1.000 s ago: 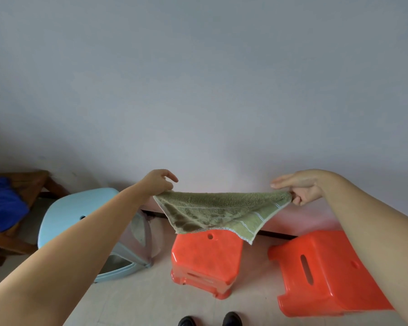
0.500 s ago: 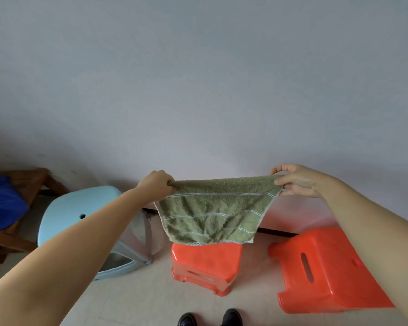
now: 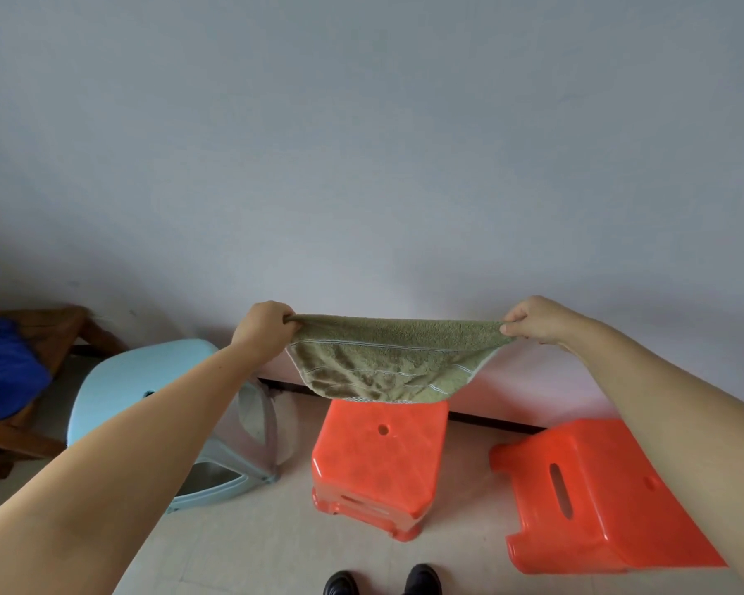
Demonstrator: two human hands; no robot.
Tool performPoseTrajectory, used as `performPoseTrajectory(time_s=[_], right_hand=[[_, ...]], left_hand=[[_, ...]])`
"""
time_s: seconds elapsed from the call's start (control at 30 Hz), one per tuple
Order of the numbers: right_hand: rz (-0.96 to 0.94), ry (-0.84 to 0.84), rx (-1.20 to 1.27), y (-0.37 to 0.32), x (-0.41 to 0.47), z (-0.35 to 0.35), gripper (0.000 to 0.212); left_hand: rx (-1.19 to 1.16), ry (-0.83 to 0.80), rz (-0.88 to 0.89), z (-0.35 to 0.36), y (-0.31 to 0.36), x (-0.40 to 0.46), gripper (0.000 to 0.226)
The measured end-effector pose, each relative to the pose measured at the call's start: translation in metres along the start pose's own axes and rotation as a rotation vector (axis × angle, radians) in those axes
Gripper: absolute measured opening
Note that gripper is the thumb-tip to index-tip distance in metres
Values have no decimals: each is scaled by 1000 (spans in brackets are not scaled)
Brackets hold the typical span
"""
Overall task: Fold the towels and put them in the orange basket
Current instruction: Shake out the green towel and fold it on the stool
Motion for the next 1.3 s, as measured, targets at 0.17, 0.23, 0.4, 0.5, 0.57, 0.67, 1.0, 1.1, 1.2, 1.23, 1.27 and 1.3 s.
performPoseTrajectory(time_s=[0.17,0.23,0.4,0.5,0.57,0.67,1.0,1.1,1.2,1.23,1.27,1.3], right_hand=[[-25,52,235,12,11,-13,17],[-46,57,501,18,15,-14,15],[-37,93,861,25,39,-10,22],[-47,137,799,17,46,-18,33],[-53,157,659,11,45,-25,33],[-104,165,421,2,38,-35,25],[-14,-138,418,61,21,42,12],[76,-204,288,98,17,90,16],[166,-284,104,138,14,148,12],[196,-306,96,151,14,167,13],[204,-321,108,161,15,183,14],[218,-335,131,173,20,201,17]], left_hand=[[-466,112,-57,-9,-18,15,21],[-833,89,-60,-1,-25,23,22],[-1256,-4,-116,24,-19,40,27],[-1350,16,-137,21,-15,51,25],[-1374,24,-127,17,-13,53,25],[-1374,22,-88,13,-12,47,25],[-1143,-189,-94,106,-53,-18,16],[-998,-320,-190,170,-89,-42,20],[-951,-375,-290,229,-124,-68,13],[-941,-390,-318,245,-133,-76,12],[-941,-408,-338,261,-139,-82,13],[-945,-427,-361,276,-147,-87,13]])
Point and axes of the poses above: each hand's wrist, its own x-axis towards the middle knuckle, its own z-axis out of the palm, y = z × x, the point moved 10 cm from there along x, towards the middle knuckle, and after that the axes turned 13 degrees about -y, right-handed, at the moved point
